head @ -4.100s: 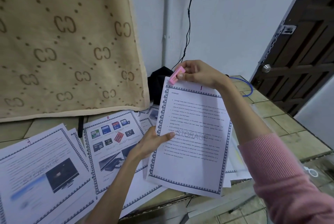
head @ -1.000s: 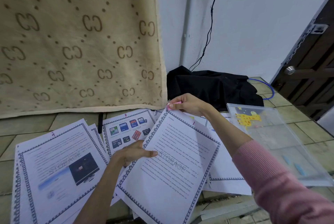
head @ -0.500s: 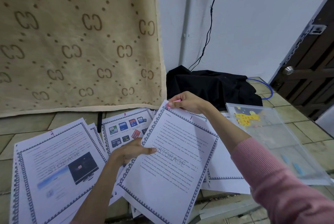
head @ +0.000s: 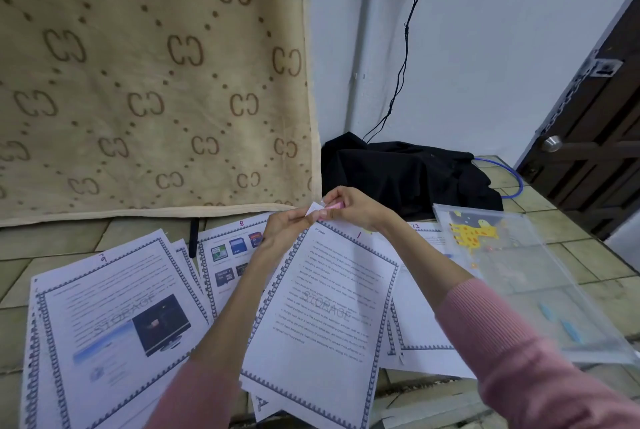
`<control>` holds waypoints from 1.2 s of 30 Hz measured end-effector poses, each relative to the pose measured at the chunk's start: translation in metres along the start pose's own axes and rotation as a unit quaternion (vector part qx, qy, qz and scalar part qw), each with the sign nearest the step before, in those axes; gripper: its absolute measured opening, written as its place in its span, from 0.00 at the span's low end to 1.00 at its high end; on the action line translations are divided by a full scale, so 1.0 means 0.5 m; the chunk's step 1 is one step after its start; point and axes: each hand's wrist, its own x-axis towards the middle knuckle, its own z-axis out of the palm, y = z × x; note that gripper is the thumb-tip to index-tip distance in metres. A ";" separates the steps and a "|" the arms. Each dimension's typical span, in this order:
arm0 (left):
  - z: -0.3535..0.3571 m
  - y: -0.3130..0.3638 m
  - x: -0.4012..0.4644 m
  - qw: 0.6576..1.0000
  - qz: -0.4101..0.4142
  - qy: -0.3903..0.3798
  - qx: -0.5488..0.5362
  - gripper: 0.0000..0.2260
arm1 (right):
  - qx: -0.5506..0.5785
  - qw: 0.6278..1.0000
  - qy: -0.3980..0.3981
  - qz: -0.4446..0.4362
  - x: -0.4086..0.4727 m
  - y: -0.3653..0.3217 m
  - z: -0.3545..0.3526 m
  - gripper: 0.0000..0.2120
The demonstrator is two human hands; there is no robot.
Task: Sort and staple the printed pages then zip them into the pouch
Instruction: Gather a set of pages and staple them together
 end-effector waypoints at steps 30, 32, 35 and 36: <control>-0.014 -0.024 0.005 0.998 0.051 0.024 -0.020 0.09 | 0.035 0.999 -0.002 0.008 -0.007 -0.001 0.021 0.14; -0.012 -0.028 0.006 0.998 0.048 0.023 -0.018 0.10 | 0.030 1.000 -0.002 0.005 -0.009 -0.006 0.022 0.13; -0.010 -0.037 0.009 0.998 0.043 0.035 -0.021 0.11 | 0.008 1.000 0.002 -0.008 -0.009 -0.015 0.022 0.09; -0.009 -0.037 0.011 0.998 0.045 0.043 -0.021 0.11 | 0.008 1.000 0.007 -0.014 -0.009 -0.017 0.023 0.07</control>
